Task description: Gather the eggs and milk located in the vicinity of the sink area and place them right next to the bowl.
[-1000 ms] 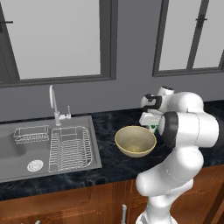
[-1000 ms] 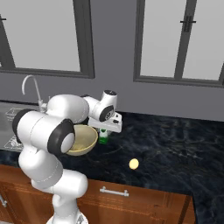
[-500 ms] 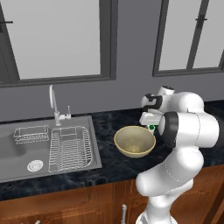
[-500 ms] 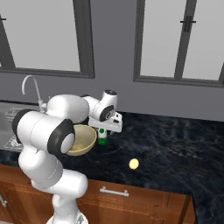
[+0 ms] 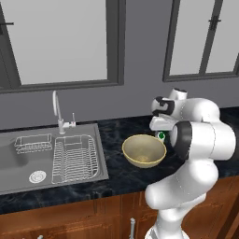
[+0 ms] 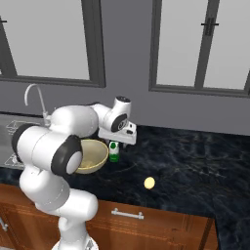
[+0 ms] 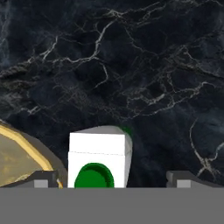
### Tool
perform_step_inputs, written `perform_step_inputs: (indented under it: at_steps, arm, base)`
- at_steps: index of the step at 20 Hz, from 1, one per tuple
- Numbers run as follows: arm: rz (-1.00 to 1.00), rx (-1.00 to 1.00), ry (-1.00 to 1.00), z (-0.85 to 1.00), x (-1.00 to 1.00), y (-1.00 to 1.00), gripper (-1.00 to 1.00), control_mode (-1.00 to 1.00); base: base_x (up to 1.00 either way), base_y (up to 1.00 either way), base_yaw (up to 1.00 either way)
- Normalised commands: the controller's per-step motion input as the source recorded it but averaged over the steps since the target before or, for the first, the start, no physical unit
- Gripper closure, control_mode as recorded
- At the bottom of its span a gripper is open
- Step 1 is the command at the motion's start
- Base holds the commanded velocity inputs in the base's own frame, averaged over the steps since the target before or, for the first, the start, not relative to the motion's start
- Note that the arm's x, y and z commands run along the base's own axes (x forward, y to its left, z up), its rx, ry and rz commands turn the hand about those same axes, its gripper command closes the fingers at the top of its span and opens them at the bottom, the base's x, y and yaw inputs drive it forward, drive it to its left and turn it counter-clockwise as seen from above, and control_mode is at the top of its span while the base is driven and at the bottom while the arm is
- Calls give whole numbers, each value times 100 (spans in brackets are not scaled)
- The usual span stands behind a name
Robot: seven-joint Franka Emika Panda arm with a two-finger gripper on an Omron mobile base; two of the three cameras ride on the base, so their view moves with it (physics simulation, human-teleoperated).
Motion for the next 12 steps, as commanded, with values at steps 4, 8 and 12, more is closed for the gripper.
perform_step_inputs:
  at_steps: [4,8,12]
  arm:
    - [0,0,-3,37,0,0,-100,-100]
    - [0,0,-6,36,-8,-1,-100,-100]
    - [0,0,-1,11,-28,-22,-100,-100]
  base:
    - [0,0,0]
    - [0,0,0]
    - [0,0,0]
